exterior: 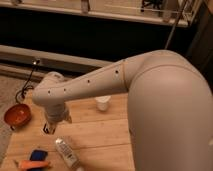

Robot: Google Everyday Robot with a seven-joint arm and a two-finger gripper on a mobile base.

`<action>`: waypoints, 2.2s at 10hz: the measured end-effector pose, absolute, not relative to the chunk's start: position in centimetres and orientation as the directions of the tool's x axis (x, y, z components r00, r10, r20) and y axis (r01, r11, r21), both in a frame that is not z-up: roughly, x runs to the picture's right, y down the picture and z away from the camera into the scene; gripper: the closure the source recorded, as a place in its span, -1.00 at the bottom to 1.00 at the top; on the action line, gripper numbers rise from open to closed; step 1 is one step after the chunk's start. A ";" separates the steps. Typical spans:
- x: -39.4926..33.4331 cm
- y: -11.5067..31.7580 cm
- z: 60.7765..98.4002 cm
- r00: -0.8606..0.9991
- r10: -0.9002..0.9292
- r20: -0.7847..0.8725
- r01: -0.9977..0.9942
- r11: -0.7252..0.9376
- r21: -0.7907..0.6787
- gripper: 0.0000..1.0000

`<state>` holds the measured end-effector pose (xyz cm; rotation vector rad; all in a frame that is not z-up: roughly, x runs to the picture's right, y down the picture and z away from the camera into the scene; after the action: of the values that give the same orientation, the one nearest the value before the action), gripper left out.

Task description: Place the bottle in the ceramic bowl

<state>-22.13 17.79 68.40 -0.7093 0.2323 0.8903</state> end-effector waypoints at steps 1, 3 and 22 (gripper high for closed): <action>-22.0 18.7 68.9 0.652 0.604 -0.458 -0.753 0.450 -0.480 -0.30; -21.4 20.8 70.6 0.700 0.547 -0.458 -0.712 0.497 -0.496 -0.30; -23.9 28.6 75.8 0.656 0.349 -0.669 -0.711 0.582 -0.394 0.23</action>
<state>-23.86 28.60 75.83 -0.7025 0.5727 0.6603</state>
